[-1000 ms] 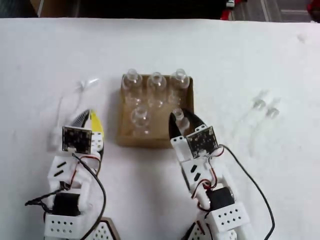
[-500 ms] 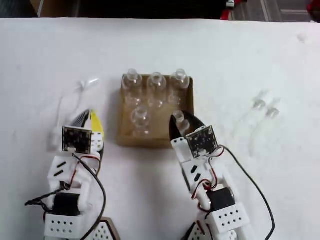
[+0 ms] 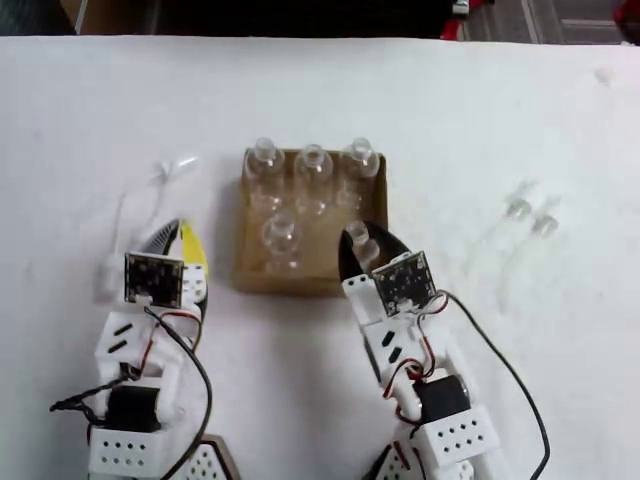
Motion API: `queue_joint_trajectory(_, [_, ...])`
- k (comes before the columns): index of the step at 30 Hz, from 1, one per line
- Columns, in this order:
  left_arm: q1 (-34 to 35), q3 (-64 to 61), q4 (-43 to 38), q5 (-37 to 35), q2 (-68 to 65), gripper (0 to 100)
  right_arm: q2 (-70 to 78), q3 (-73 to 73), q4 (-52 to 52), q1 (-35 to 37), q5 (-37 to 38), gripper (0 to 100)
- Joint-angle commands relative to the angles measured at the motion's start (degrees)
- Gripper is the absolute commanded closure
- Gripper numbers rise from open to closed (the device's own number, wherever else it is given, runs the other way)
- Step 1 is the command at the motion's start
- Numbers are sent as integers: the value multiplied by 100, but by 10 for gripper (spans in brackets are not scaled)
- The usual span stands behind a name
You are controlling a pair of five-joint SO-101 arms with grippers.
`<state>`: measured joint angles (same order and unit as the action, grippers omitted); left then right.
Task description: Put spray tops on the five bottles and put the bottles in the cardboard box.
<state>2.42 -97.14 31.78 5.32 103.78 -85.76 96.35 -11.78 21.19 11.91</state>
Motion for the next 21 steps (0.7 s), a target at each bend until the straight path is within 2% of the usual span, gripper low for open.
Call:
queue_joint_trajectory(1, [-31, 26, -105, 62, 66, 976, 48, 79, -40, -4, -9, 980])
queue_joint_trajectory(13, [-31, 18, -105, 62, 66, 976, 48, 79, -31, -4, -9, 978])
queue_joint_trajectory(19, [-31, 18, -105, 62, 66, 976, 48, 79, -48, -4, -9, 854])
queue_joint_trajectory(21, [-31, 18, -105, 62, 66, 976, 48, 79, -48, -4, -9, 844])
